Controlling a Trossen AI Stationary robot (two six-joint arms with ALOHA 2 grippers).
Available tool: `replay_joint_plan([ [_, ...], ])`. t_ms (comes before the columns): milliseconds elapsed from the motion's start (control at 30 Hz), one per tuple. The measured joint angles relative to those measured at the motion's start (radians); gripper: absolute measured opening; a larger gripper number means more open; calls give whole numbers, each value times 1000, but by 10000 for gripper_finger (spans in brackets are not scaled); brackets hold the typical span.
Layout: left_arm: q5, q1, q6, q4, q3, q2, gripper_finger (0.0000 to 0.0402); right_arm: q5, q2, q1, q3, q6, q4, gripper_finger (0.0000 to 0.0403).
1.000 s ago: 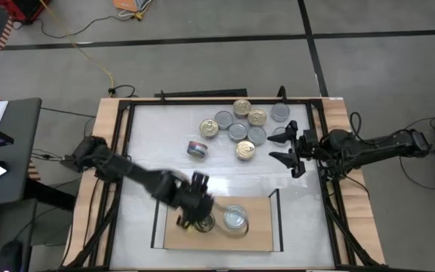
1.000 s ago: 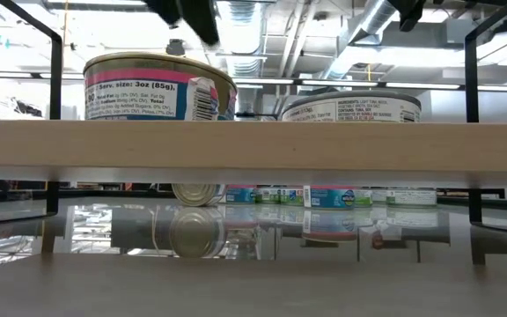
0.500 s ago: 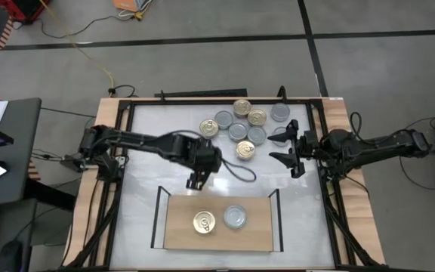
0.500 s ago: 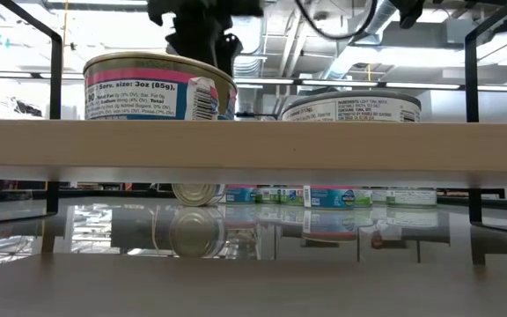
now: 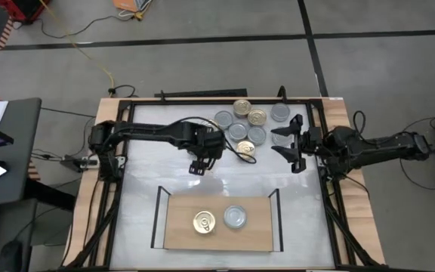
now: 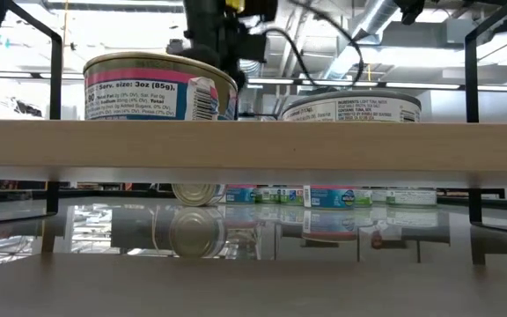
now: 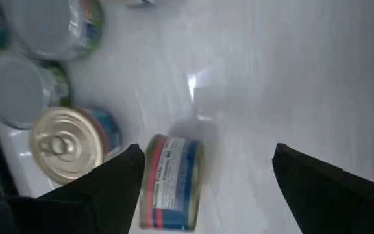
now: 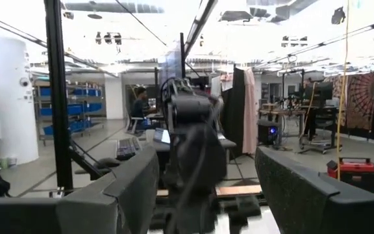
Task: Stack canned seafood by type on shelf
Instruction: Stack the blue tuna can on top of the blue tuna can on the shelf
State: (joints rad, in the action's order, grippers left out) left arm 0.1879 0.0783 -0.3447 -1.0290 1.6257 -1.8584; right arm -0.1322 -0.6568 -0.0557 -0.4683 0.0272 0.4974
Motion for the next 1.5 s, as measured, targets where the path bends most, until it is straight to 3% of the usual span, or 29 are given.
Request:
replay_joint_plan([
  [333,47,52,-93,-30,-1,-94,327,3,18,-36,0,28,-3,282],
  [733,24,109,-105,-85,0,-138,322,3,18,-36,0,34,-2,282],
  [867,26,109,-114,-105,-1,-140,287,3,18,-36,0,38,-3,282],
  [1033,48,101,-140,-112,-1,-140,191,3,18,-35,0,37,-3,282],
  [1233,66,58,-163,-176,18,-136,188,3,18,-35,0,37,-7,282],
  [1500,71,-73,3,-390,210,-98,188,3,18,-35,0,60,-17,282],
])
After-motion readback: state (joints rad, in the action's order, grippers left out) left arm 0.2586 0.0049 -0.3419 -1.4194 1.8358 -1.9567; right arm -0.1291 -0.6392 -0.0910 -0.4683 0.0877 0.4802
